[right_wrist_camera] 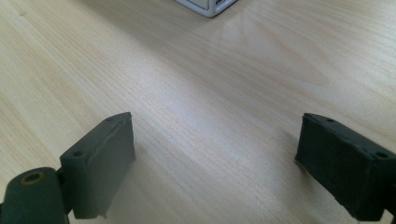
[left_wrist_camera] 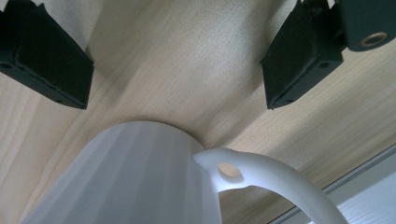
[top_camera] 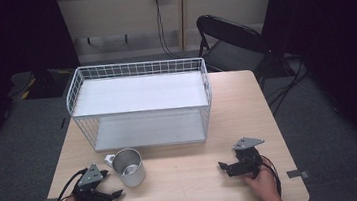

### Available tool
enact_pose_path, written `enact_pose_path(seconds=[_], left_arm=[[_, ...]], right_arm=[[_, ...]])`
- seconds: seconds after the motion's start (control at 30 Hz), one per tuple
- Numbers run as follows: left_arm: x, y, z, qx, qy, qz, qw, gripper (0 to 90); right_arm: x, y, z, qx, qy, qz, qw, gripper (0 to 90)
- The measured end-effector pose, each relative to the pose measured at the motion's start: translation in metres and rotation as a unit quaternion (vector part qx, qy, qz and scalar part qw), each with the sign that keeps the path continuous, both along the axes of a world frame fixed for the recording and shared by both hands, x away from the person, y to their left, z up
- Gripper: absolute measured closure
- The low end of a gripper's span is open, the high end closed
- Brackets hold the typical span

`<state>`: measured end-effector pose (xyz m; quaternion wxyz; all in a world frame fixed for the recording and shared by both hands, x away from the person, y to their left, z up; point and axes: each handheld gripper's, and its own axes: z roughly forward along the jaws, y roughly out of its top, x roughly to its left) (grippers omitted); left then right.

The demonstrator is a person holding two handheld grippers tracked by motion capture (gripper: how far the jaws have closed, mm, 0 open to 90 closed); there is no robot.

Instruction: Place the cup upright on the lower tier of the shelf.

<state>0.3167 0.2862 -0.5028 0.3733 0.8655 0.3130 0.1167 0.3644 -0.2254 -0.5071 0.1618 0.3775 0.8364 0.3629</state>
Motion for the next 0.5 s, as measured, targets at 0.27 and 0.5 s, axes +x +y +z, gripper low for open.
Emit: enact_pose_path(seconds=[0.27,0.5], left_arm=[[0.0,0.0,0.006,0.011,0.019,0.021,0.9996,16.3],[-0.001,0.002,0.017,0.015,0.026,0.018,0.9994,19.5]], right_arm=[[-0.002,0.0,0.0,0.0,0.0,-0.002,1.0,10.5],[-0.002,-0.001,0.0,0.0,0.001,-0.003,1.0,10.5]])
